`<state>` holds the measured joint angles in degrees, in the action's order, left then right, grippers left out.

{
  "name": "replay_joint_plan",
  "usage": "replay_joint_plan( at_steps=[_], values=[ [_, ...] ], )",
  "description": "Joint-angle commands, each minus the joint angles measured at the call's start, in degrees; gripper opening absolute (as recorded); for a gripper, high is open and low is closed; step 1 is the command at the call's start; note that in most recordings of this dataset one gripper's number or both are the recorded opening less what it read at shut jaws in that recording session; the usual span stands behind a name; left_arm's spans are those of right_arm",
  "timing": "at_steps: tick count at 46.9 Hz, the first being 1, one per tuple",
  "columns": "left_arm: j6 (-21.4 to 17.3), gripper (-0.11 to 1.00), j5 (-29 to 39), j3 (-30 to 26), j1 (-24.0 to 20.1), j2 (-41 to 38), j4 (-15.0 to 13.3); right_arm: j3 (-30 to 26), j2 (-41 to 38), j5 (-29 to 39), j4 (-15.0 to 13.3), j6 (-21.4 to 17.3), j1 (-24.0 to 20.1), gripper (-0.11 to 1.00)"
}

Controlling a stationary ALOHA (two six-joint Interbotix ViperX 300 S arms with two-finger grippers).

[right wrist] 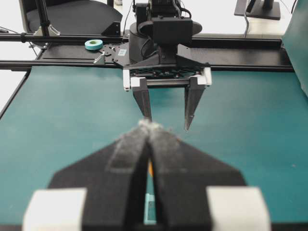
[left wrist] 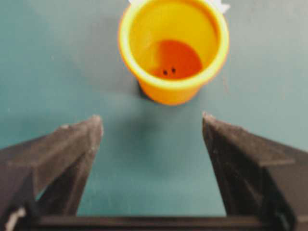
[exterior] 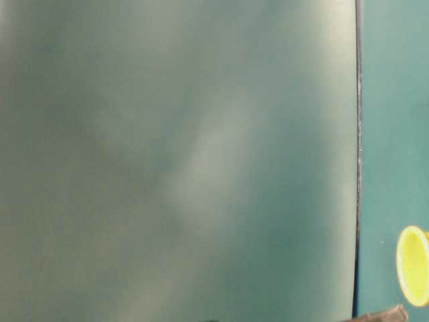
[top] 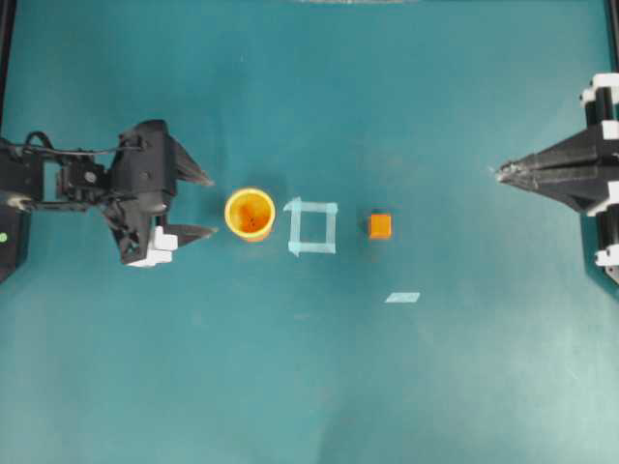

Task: Move the cup forward with left arm.
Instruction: 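Move the open left gripper rightward toward the orange cup, then close the left gripper around the orange cup's side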

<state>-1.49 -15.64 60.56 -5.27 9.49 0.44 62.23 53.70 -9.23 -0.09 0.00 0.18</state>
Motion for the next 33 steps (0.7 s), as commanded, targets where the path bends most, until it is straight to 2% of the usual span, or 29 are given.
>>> replay_joint_plan(
  at_steps=[1,18,33],
  values=[
    [-0.09,0.81,-0.62,-2.20,-0.26,-1.14,0.09,-1.85,0.18,0.18,0.09,-0.09,0.00,0.00],
    [0.79,0.81,-2.90,-4.48,2.99,-6.06,0.09,-2.11,0.88,0.62,0.18,-0.09,0.00,0.00],
    [0.79,0.81,-5.45,-5.19,3.16,-8.79,0.09,-2.29,0.88,0.70,0.09,-0.09,0.00,0.00]
  ],
)
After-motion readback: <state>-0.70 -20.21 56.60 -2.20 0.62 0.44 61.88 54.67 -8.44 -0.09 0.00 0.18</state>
